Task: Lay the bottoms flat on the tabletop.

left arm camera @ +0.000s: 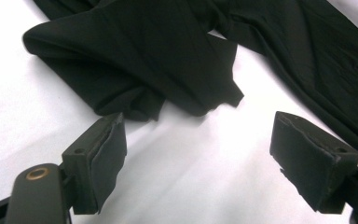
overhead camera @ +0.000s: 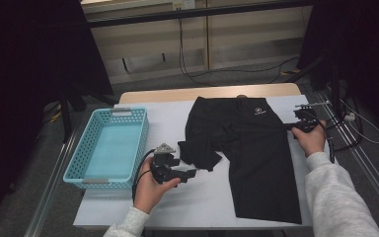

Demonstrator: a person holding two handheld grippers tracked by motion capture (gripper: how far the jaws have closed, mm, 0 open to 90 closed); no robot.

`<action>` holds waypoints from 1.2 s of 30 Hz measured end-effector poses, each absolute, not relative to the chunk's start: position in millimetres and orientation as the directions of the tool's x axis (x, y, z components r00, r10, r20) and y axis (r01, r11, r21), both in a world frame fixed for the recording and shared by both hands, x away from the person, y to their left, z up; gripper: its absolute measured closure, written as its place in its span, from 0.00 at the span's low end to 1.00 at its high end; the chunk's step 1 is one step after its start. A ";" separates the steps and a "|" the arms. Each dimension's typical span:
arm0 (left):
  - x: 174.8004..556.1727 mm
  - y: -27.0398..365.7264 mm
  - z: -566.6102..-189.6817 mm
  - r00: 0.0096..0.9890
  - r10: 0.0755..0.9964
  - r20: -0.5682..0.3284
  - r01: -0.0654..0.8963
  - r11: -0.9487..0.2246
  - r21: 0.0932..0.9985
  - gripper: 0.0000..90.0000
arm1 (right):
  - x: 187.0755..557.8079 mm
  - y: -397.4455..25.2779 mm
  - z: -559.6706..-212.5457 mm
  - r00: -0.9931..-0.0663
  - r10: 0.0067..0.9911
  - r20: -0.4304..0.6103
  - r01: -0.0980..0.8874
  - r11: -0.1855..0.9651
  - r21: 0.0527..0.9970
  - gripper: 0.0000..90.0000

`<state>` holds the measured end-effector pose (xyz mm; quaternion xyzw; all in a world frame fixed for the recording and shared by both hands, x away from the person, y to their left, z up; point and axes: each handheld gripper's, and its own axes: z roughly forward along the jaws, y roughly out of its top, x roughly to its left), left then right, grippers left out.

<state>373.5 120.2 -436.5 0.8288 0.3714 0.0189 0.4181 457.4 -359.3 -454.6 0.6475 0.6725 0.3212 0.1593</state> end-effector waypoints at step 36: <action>377.9 118.9 -432.9 0.729 0.623 -0.283 0.596 -0.373 0.711 0.20 | 433.4 -392.2 -454.1 -0.084 0.979 0.185 0.753 -0.059 0.656 0.72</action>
